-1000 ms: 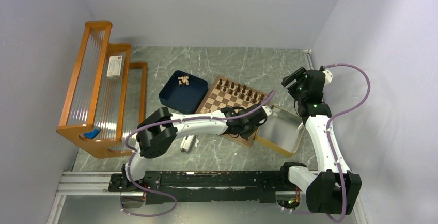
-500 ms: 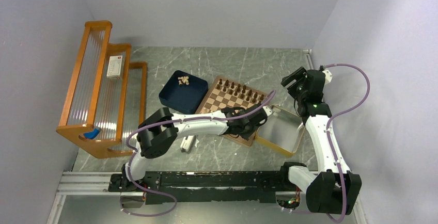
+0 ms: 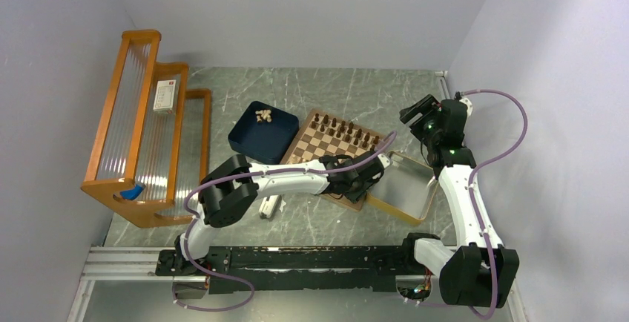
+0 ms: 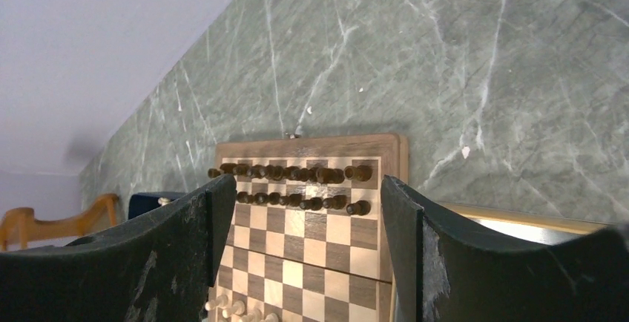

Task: Set up the chess pieces on the board
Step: Place the chess piece on the chessboard, then pick up the chess piece from the storage box.

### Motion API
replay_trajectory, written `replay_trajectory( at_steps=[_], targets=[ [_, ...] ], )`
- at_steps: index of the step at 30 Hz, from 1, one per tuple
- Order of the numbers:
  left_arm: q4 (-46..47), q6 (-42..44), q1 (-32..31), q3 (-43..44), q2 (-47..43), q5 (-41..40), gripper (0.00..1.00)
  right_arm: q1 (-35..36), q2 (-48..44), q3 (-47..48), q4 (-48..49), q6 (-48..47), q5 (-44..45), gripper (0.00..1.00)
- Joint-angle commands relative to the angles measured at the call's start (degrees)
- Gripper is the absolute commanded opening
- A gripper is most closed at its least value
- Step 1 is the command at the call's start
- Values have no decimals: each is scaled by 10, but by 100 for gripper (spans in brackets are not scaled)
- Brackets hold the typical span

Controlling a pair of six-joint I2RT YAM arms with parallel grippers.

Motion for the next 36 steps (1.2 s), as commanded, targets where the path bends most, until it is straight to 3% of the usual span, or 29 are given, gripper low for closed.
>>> replay_trajectory(
  at_steps=[1, 9, 17, 28, 36],
  targets=[
    [5, -3, -2, 23, -13, -11, 46, -5, 4, 0, 19, 8, -28, 75],
    [42, -26, 29, -6, -60, 51, 47, -5, 3, 15, 1, 13, -23, 76],
    [55, -31, 74, -17, -98, 58, 47, -5, -1, 34, -2, 12, -55, 76],
    [61, -19, 190, -66, -170, 58, 48, -4, 3, -19, 59, -15, -140, 76],
    [40, -1, 290, -79, -202, 76, 49, 14, 58, -38, 71, -74, -202, 76]
  ],
)
